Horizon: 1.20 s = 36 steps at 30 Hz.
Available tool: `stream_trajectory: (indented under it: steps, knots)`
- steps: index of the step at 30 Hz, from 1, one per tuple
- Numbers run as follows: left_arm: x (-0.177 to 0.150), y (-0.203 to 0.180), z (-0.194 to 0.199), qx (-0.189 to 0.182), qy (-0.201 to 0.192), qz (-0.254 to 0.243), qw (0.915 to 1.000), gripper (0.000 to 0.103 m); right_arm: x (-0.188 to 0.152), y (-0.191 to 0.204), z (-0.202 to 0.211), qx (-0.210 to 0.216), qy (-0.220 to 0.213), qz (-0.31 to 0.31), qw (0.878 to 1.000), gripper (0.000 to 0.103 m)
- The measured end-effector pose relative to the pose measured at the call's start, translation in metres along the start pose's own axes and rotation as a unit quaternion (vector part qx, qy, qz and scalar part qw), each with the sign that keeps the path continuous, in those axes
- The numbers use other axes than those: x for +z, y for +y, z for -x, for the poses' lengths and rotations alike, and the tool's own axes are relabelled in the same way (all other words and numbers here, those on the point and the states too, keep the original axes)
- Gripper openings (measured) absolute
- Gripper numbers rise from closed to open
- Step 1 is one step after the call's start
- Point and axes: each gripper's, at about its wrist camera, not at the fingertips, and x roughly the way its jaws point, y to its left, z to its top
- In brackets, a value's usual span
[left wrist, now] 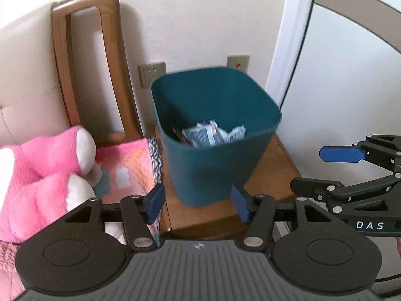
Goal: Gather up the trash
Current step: 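Lower both open tools toward the orange mesh and white tissue under nightstand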
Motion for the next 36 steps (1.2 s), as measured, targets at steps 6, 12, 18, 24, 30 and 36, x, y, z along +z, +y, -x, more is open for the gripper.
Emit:
stream_trajectory:
  steps: [6,12,18,24,30,36]
  knots:
    - [-0.038,-0.005,-0.032,0.003,0.026,-0.004,0.9996,0.070,-0.043,0.006,-0.018,-0.009,0.024,-0.012,1.000,0.072]
    - [-0.075,-0.015,-0.084,0.001,0.052,0.008,0.9986,0.075,-0.090,-0.007,-0.061,-0.005,0.067,-0.022,0.997,0.080]
    - [-0.114,-0.021,-0.153,-0.006,0.094,0.023,0.9953,0.079,-0.145,-0.022,-0.112,-0.001,0.112,-0.029,0.993,0.085]
    - [-0.159,-0.012,-0.231,-0.011,0.135,0.062,0.9889,0.084,-0.204,-0.039,-0.170,0.001,0.153,-0.046,0.987,0.094]
    - [-0.214,-0.006,-0.321,0.009,0.176,0.090,0.9802,0.092,-0.273,-0.047,-0.246,0.018,0.210,-0.076,0.975,0.098]
    - [-0.271,-0.023,-0.412,0.019,0.229,0.084,0.9695,0.092,-0.346,-0.050,-0.321,0.032,0.244,-0.090,0.965,0.098]
